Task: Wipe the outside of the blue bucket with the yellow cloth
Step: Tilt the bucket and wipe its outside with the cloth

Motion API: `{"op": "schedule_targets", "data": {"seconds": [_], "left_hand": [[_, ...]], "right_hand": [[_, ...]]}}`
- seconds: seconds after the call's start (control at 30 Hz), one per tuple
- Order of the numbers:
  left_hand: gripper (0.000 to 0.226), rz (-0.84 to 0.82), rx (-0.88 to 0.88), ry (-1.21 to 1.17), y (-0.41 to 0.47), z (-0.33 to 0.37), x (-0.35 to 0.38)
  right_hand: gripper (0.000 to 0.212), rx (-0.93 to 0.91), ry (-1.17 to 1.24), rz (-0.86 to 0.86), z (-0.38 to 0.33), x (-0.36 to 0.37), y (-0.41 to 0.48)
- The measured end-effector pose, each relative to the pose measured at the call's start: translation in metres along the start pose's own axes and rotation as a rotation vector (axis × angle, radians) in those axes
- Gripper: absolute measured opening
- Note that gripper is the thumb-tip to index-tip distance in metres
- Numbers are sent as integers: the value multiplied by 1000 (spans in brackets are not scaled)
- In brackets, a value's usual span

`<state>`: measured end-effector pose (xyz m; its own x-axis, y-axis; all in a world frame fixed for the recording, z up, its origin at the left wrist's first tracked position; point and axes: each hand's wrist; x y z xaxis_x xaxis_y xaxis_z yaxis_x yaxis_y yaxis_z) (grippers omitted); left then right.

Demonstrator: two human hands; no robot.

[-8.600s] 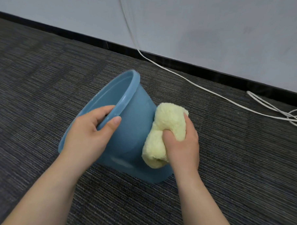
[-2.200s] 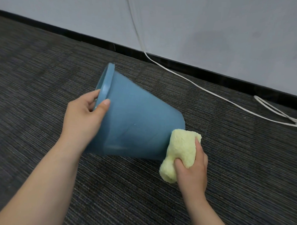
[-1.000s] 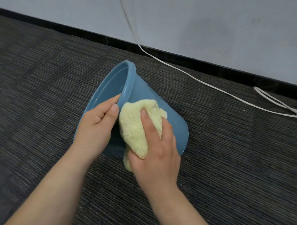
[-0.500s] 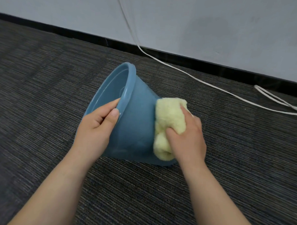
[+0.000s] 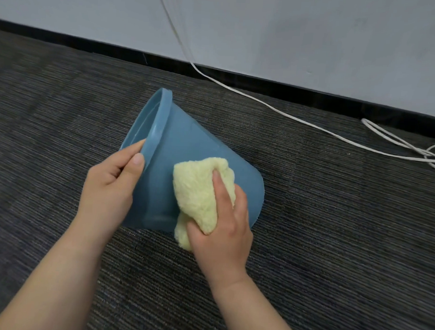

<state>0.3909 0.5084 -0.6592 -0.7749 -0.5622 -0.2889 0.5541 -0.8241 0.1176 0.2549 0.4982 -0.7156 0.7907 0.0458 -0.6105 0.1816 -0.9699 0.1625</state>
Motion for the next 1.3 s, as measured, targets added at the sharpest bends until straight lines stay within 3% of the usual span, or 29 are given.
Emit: {"op": "schedule_targets", "data": {"seconds": [0.13, 0.3, 0.37, 0.47, 0.53, 0.73, 0.83, 0.9, 1.03, 1.1, 1.13, 1.23, 1.3], "left_hand": [[34, 40, -33, -21, 0, -6, -5], [38, -2, -26, -6, -1, -4, -1], [38, 2, -21, 14, 0, -3, 0], [30, 42, -22, 17, -1, -6, -2], [27, 75, -34, 16, -4, -9, -5], [29, 31, -14, 41, -5, -9, -6], [34, 12, 4, 56, -2, -5, -3], [35, 6, 21, 67, -3, -2, -1], [30, -59, 13, 44, -7, 2, 1], [31, -69, -1, 30, -8, 3, -1], [33, -73, 10, 27, -8, 3, -1], [37, -116, 44, 26, -13, 6, 1], [31, -139, 56, 24, -14, 10, 4]], "right_hand": [[82, 175, 43, -35, 40, 5, -7], [78, 550, 149, 74, 72, 3, -4], [81, 499, 116, 66, 60, 7, -12], [87, 239, 64, 25, 29, 17, -31], [86, 173, 32, -1, 27, 20, -33], [82, 476, 96, 63, 79, 9, -24], [81, 499, 97, 78, 67, 10, -23], [83, 385, 83, 59, 46, 10, -22], [71, -35, -78, 69, 12, -1, -9], [71, -128, -137, 31, 17, -10, 3], [74, -83, -121, 2, 23, -15, 10], [73, 296, 60, -69, 44, -26, 28], [69, 360, 40, -61, 45, -30, 35]]}}
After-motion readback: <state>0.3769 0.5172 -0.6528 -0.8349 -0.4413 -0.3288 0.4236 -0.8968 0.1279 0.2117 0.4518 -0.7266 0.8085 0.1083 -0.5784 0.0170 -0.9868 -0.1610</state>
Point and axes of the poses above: each hand's wrist, its own y-axis towards the middle knuckle, its own x-axis out of the palm, z = x × y, and after that the axes turned 5 degrees about -y, right-handed
